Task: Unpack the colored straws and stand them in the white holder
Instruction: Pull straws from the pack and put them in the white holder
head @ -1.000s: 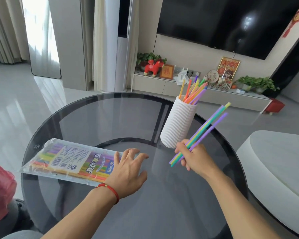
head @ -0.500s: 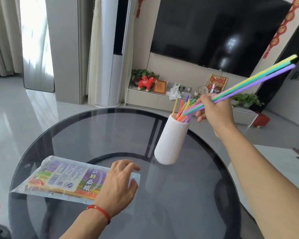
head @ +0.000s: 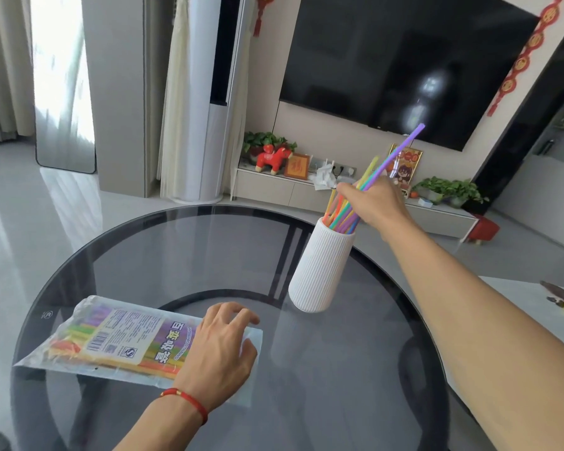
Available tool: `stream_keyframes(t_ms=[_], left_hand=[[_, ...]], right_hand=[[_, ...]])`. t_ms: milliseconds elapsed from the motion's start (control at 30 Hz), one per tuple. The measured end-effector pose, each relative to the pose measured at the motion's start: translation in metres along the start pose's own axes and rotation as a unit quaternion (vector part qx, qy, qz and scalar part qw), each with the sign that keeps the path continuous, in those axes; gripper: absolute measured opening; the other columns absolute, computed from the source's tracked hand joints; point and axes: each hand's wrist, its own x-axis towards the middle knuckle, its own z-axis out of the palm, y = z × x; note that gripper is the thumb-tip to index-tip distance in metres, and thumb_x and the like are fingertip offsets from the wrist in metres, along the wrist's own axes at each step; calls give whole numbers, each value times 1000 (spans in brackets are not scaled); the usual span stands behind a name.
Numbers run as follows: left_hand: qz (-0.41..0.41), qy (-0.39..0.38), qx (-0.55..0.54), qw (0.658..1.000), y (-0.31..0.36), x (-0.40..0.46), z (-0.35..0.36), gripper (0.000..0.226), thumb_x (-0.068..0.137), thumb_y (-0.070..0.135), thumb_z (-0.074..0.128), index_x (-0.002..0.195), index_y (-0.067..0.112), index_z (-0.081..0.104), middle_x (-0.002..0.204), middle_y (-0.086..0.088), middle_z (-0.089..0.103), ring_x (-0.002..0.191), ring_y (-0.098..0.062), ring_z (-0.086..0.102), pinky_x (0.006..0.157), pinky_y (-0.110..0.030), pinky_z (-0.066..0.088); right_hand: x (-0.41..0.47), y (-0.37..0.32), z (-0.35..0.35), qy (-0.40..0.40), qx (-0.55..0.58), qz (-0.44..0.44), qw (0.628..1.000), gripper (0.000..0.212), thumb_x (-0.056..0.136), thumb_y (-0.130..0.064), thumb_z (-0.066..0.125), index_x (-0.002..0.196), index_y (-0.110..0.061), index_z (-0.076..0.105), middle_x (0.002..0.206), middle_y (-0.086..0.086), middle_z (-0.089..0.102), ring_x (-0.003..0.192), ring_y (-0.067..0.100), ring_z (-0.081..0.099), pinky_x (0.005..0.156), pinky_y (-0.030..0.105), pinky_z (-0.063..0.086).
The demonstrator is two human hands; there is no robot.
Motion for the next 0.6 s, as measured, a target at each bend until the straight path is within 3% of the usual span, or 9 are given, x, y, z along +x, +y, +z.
stream_keyframes(t_ms=[67,133,233,300,367,433,467,533,600], left_hand=[[-3,-2,1,1000,-1,0,1,25,87,16,62,110,25,60,123,4,54,122,-19,42,101,-38,45],[-5,-5,1,1000,-1,1,1,26,87,16,62,111,24,60,123,4,54,122,-20,43,100,-38,45],[-6,-9,1,1000,-1,1,1,26,87,16,61,112,24,60,123,3,54,121,-20,42,100,-37,44],[-9,-13,3,1000,-2,0,2,26,87,16,60,112,24,60,124,3,54,121,-20,42,101,-37,44],[-12,-17,7,1000,-3,0,2,26,87,17,60,113,24,59,124,3,54,121,-20,42,100,-38,44],[-14,-21,10,1000,-4,1,1,26,87,18,60,113,24,59,124,3,54,120,-20,43,100,-38,45],[-16,-27,12,999,-4,1,1,27,87,18,60,113,24,59,124,3,54,121,-20,43,100,-39,45],[-16,-40,24,999,-4,1,-2,30,86,23,60,115,24,59,126,2,54,121,-22,44,101,-40,44],[-10,-61,54,997,-3,2,-7,40,81,38,57,120,28,57,129,4,52,123,-22,44,103,-41,42]], right_hand=[[-1,-3,-1,22,39,4,999,36,84,-45,72,68,-13,68,67,-1,70,64,16,67,59,27,48],[-3,-4,-4,48,66,-8,997,28,85,-46,74,71,-21,70,71,-7,72,67,10,70,62,28,53],[-10,-2,-3,117,91,-53,988,33,90,-42,73,110,-17,68,94,2,71,88,19,70,79,33,60],[-16,-1,-3,197,114,-123,966,53,93,-38,72,135,-12,53,102,11,67,87,19,64,75,12,50],[-19,-1,-5,246,97,-191,945,59,99,-30,65,150,-11,41,115,15,64,89,19,61,71,13,47],[-16,1,-3,200,21,-225,953,44,107,-20,51,150,-12,49,130,15,64,107,22,62,84,24,47],[-16,4,-2,146,-37,-224,963,36,110,-19,44,141,-10,59,130,16,66,116,27,62,92,30,45],[-19,9,5,-1,-109,-196,975,40,113,-23,33,119,-4,68,125,20,69,123,35,59,104,43,45],[-23,12,8,-98,-129,-168,972,44,115,-28,29,134,-8,64,144,16,63,141,31,49,117,52,38]])
